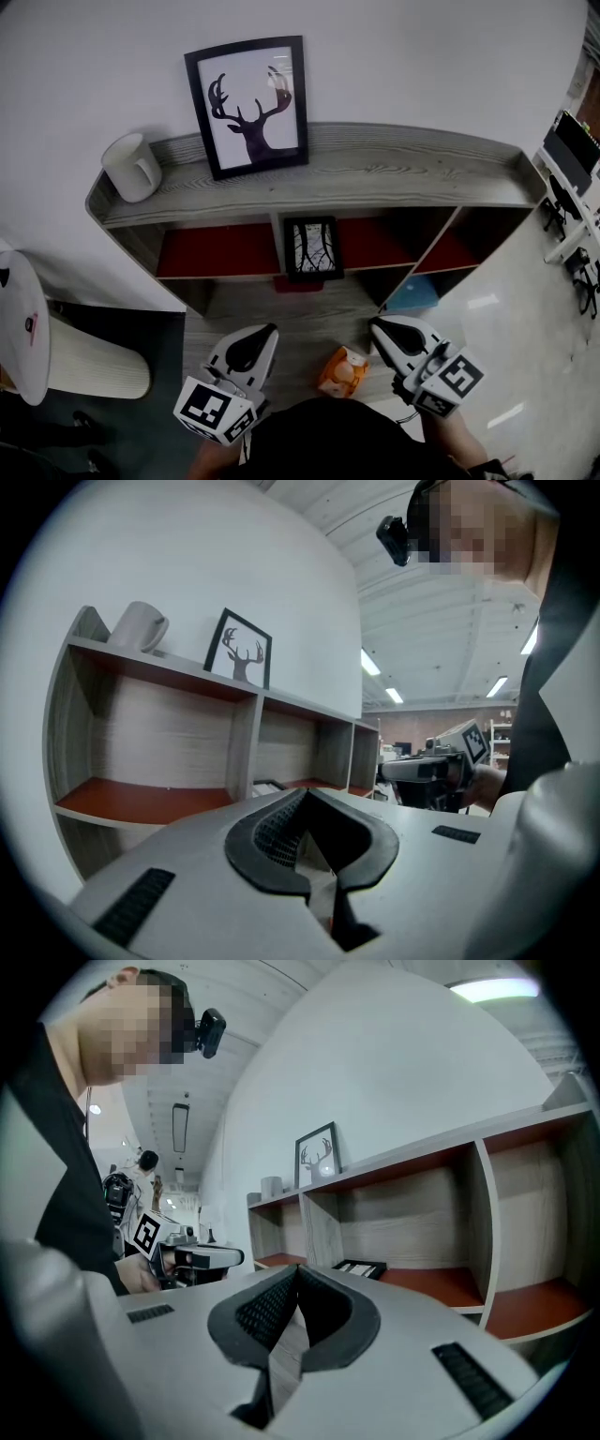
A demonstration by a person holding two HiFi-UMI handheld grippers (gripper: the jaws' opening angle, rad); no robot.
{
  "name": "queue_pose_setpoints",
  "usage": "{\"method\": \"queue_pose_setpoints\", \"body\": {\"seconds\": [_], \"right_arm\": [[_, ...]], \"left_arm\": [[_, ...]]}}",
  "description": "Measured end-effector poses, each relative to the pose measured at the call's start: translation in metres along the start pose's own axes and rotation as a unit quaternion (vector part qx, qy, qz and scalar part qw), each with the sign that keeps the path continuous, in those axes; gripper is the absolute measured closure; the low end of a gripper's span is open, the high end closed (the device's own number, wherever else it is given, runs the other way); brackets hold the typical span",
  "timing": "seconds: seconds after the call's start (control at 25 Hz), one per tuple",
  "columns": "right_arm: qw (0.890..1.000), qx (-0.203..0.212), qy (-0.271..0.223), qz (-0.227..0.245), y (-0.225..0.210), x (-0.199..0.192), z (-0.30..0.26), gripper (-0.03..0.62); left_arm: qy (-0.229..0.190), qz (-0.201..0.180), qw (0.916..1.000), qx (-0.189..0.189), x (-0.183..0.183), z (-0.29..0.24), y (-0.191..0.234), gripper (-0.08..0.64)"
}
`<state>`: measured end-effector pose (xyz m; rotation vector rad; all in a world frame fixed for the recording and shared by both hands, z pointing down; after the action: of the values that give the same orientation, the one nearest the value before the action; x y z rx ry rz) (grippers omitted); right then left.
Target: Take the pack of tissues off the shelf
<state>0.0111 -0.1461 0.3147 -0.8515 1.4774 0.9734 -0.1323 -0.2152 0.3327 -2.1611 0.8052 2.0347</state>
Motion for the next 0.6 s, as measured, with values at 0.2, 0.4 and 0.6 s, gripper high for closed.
{"method": "queue_pose_setpoints", "body": {"seconds": [0.2,0.4,0.6], "right_arm": [[1.0,0.008,-0.004,-0.005,0.001,0.001,-0.002,0.575],[1.0,0.016,0.013,0.0,0.004,-0.005,-0.002,0.575],[0.999,0.018,0.032,0.004,0.005,-0.013,0.001,0.575]], "left_arm": [[0.006,0.003,1.0,0.004,-0.005,0.003,0.0,0.546],[0.004,0.001,1.0,0.004,-0.002,0.003,-0.003,0.548],[0.005,0.005,1.0,0.002,-0.005,0.004,-0.006,0.546]]}}
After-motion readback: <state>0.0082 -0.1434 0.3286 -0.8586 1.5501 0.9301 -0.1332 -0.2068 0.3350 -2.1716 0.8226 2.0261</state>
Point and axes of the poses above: the fingertips, and each gripper's own axes: z backward along the fingers, y to its left, x out of its top, the point moved 1 cm from there along z, backward along the fingers, and after that the axes turned 13 degrees about z, right-handed, at the moved point
